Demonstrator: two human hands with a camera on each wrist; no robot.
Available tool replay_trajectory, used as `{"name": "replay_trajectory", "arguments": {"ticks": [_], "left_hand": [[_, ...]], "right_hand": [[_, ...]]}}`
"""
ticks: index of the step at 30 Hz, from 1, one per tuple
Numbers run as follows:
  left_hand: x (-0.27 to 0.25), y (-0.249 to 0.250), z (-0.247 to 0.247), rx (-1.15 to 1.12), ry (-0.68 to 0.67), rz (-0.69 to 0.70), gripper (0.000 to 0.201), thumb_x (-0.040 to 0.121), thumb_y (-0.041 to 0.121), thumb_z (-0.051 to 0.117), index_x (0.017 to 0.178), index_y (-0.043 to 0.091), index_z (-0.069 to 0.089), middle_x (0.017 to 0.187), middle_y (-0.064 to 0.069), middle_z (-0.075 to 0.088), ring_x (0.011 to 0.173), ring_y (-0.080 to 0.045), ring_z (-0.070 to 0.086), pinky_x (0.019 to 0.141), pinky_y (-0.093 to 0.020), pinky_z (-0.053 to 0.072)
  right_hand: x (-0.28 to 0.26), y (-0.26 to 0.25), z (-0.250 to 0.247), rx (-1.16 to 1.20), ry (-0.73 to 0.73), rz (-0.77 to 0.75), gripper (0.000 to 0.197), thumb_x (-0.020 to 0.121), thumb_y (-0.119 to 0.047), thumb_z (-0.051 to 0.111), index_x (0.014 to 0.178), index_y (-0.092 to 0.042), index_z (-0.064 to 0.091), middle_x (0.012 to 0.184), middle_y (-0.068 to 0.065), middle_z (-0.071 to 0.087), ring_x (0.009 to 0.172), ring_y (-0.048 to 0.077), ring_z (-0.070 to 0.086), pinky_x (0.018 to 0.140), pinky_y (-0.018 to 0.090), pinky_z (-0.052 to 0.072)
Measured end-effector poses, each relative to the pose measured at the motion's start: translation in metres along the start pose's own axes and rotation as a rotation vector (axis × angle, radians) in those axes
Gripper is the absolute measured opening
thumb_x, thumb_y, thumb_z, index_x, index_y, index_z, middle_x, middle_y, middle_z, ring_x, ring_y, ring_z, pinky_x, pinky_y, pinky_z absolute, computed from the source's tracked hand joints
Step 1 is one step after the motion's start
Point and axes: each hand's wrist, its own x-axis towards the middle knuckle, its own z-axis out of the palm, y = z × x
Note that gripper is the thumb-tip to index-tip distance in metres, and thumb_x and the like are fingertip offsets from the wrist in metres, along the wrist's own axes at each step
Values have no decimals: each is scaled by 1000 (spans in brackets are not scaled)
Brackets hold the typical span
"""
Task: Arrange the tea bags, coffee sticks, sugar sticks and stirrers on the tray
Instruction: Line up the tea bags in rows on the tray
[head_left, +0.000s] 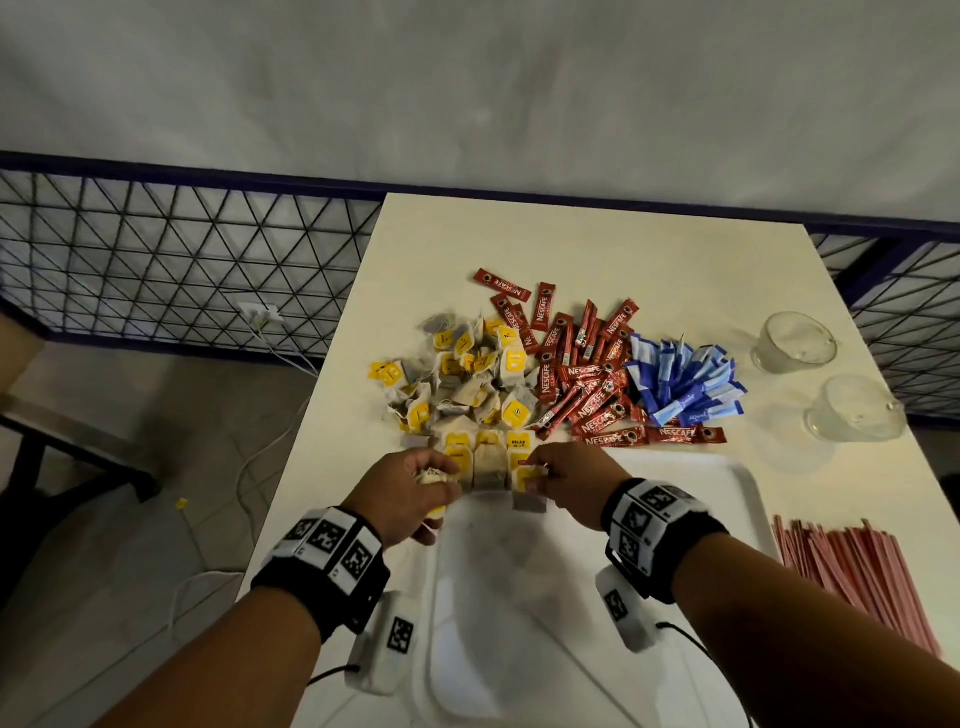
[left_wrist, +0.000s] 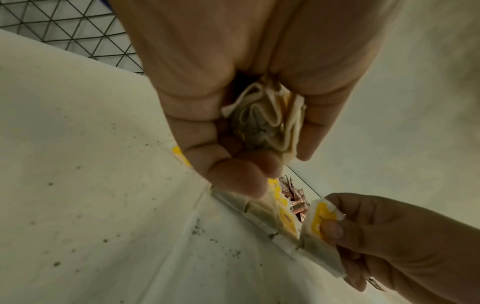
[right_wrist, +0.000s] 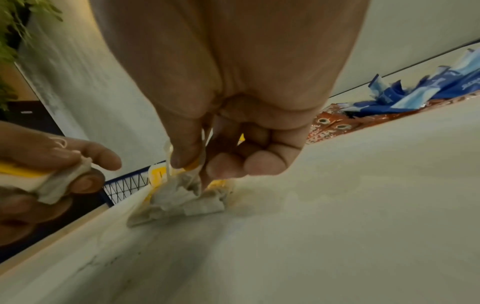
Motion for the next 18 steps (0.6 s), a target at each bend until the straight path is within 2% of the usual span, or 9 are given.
{"name": "replay_trajectory", "arguments": {"ticks": [2, 5, 10, 12, 14, 16, 18], "left_hand": [[0, -4, -1, -13, 2, -8, 11, 86, 6, 67, 95, 12, 65, 66, -8, 56, 46, -16, 52, 48, -31, 52], [1, -7, -3, -24, -2, -7, 12, 86, 6, 67, 95, 13, 65, 65, -6, 56, 46, -16, 52, 50, -33, 53], [-1, -8, -3, -24, -9, 4, 13, 85, 5, 67, 96, 13, 64, 66, -6, 57, 48, -17, 53, 53, -34, 53], [-3, -9, -3, -19, -11, 9, 14, 85, 5, 67, 95, 14, 64, 67, -7, 57, 50, -18, 53, 54, -35, 54], [-4, -10, -4, -15, -11, 12, 14, 85, 5, 67, 97, 13, 64, 70, -7, 57, 52, -19, 53, 55, -36, 55], [-5, -12, -4, -10, -12, 21, 14, 85, 6, 67, 97, 12, 64, 73, -9, 57, 53, -20, 53, 56, -37, 55], [-5, -13, -4, -11, -12, 22, 14, 85, 7, 68, 97, 12, 64, 76, -10, 58, 55, -21, 53, 57, -38, 55]], "right_hand": [[2, 3, 3, -28, 4, 6, 18, 91, -26, 60, 108, -21, 63, 82, -4, 58, 73, 14, 54, 59, 21, 38], [4, 6, 8, -1, 16, 32, 15, 90, -26, 61, 105, -23, 61, 77, -5, 58, 65, 11, 53, 52, 18, 37], [8, 8, 15, 9, 43, 72, 7, 90, -28, 61, 96, -25, 58, 75, -7, 55, 74, 16, 54, 63, 25, 42], [10, 10, 18, 4, 57, 76, 6, 89, -28, 62, 94, -26, 57, 73, -8, 53, 76, 17, 53, 60, 23, 38], [11, 10, 20, -2, 67, 89, 10, 89, -29, 62, 97, -25, 58, 75, -8, 53, 76, 16, 51, 56, 20, 35], [11, 11, 23, -2, 94, 109, 17, 89, -29, 62, 104, -23, 58, 82, -4, 56, 79, 18, 53, 62, 23, 37], [11, 12, 24, -2, 155, 124, 19, 87, -31, 63, 102, -23, 54, 87, -3, 58, 80, 20, 55, 67, 26, 40]]}}
